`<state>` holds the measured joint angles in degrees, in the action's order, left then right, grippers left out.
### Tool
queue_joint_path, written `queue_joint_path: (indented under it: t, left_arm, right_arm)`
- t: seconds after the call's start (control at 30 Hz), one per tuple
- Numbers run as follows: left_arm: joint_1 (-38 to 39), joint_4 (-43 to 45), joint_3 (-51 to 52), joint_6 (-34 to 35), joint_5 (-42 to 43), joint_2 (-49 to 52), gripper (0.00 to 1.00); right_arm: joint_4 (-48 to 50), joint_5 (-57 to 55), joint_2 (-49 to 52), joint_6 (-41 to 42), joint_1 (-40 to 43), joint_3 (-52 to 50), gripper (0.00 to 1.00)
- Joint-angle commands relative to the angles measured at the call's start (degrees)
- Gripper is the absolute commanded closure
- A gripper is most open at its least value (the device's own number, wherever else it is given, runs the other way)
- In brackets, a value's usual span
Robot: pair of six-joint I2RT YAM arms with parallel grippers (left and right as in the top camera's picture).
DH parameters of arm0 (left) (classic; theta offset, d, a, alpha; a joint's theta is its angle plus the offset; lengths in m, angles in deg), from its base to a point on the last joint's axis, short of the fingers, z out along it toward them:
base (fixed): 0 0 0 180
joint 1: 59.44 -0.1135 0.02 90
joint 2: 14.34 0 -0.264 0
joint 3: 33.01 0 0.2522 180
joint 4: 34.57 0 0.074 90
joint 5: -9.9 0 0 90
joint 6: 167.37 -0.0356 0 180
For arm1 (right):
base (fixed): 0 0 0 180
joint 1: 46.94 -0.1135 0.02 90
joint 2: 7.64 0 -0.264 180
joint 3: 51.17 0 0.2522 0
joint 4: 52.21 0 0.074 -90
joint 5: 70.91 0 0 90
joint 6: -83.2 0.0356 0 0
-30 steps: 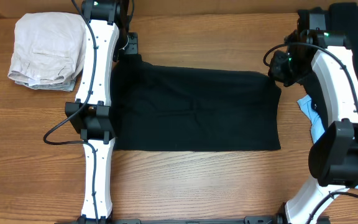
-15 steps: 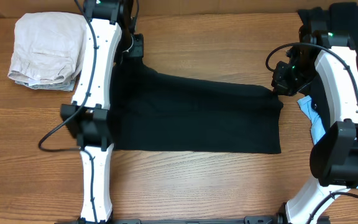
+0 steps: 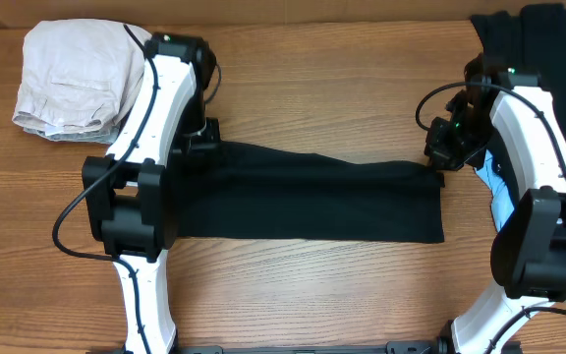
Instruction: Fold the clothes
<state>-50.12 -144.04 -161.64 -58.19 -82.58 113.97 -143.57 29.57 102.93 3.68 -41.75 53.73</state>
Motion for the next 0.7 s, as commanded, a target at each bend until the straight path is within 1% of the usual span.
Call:
queue_joint_path:
  t: [0.0, 0.1, 0.23, 0.27, 0.3, 0.33, 0.37, 0.4, 0.43, 0.47, 0.5, 0.6, 0.67]
  left_arm:
    - [1.51, -0.72, 5.42, 1.18, -1.95, -0.20, 0.96]
    - [2.54, -1.18, 7.32, 1.05, -3.04, -0.20, 0.96]
    - [3.15, -1.16, 7.37, 0.85, -3.08, -0.42, 0.95]
    - [3.13, -1.18, 7.37, 0.35, -3.04, -0.55, 0.85]
    - [3.13, -1.18, 7.37, -0.20, -3.06, -0.63, 0.73]
    - [3.13, -1.18, 7.37, -0.55, -3.06, -0.87, 0.54]
    - [3.13, -1.18, 7.34, -0.55, -3.06, -1.05, 0.47]
    - [3.13, -1.16, 7.23, -1.14, -3.06, -1.42, 0.37]
    - [3.13, -1.18, 6.56, -2.12, -3.06, -1.64, 0.30]
    - [3.10, -1.18, 5.18, -3.69, -2.14, -1.92, 0.25]
    - [3.08, -1.18, 4.13, -4.55, -0.83, -2.25, 0.22]
    - [3.08, -1.16, -1.31, -7.19, 3.34, -3.91, 0.19]
    - [3.08, -1.16, -5.49, -7.45, 3.41, -5.14, 0.14]
  right_arm:
    - [1.05, -1.03, -1.70, 0.22, 0.74, -0.98, 0.96]
    - [1.40, -1.01, -1.70, 0.22, 1.66, -0.98, 0.96]
    - [1.03, -0.98, -1.70, 0.20, 2.93, -0.98, 0.96]
    - [1.03, -1.01, -1.70, 0.20, 3.10, -0.98, 0.96]
    - [1.03, -1.01, -1.70, 0.13, 3.21, -0.98, 0.96]
    - [1.03, -1.01, -1.70, -0.02, 3.23, -0.98, 0.96]
    - [1.05, -1.01, -1.70, -0.02, 3.23, -0.98, 0.96]
    - [1.18, -1.03, -1.70, -0.04, 3.23, -0.98, 0.96]
    - [1.44, -1.03, -1.70, -0.02, 3.23, -0.98, 0.96]
    - [1.86, -1.01, -1.70, 0.00, 3.23, -0.98, 0.96]
    - [2.19, -0.98, -1.70, 0.00, 3.23, -0.98, 0.96]
    - [3.17, -0.96, -1.70, 0.00, 3.23, -0.98, 0.95]
    - [3.54, -0.98, -1.70, 0.00, 3.23, -0.98, 0.95]
